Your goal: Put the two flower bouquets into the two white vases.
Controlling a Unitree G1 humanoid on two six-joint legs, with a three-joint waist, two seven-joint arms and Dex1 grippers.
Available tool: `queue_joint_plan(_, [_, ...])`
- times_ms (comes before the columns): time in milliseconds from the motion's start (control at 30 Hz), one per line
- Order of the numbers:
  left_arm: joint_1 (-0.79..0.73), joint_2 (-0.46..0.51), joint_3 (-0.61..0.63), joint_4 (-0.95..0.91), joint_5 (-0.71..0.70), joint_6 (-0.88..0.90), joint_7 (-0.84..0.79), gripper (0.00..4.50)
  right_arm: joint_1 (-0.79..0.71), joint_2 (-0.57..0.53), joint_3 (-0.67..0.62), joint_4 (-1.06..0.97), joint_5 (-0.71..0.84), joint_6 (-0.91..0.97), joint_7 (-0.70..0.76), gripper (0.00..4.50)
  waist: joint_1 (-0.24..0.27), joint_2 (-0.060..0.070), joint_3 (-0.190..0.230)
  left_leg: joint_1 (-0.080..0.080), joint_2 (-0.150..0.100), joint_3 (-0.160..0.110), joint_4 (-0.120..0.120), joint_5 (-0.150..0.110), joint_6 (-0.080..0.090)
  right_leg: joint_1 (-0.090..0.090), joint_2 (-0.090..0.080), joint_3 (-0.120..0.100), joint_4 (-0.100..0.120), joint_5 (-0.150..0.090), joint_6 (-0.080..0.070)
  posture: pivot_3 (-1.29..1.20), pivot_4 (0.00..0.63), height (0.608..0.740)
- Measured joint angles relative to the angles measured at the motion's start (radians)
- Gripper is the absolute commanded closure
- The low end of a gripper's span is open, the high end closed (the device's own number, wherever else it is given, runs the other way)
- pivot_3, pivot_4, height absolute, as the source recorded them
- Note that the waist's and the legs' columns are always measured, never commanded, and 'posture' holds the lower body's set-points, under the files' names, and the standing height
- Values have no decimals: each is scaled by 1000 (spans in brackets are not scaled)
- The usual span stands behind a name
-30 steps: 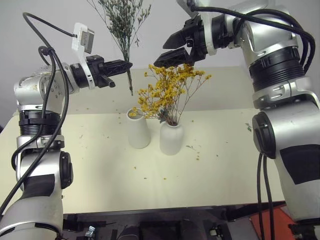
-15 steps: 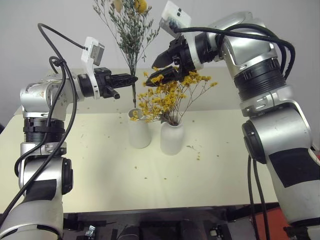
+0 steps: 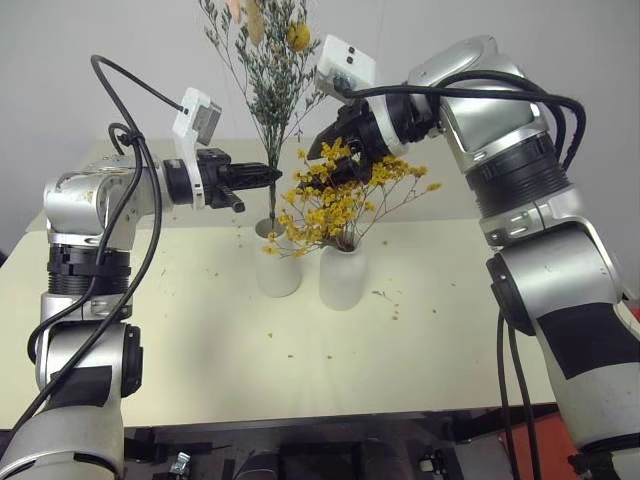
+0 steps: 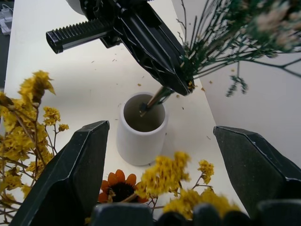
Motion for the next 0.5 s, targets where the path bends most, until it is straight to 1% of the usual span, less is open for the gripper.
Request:
queue_joint_plan(300, [40,17,-42,-42,19,-2,7,4478,11,-4,12,-21,-3,5,2,329,2,0,0,0,0,0,0,0,0,0,0,0,0,0,0,0,150,740])
queue_joint_plan(400, [40,19,-42,-47,22,-1,13,3816,14,-10,13,-31,-3,14,2,329,2,0,0,0,0,0,0,0,0,0,0,0,0,0,0,0,150,740])
queue_joint_plan(500, [41,19,-42,-50,22,1,13,2956,15,-12,14,-34,-3,17,3,329,2,0,0,0,0,0,0,0,0,0,0,0,0,0,0,0,150,740])
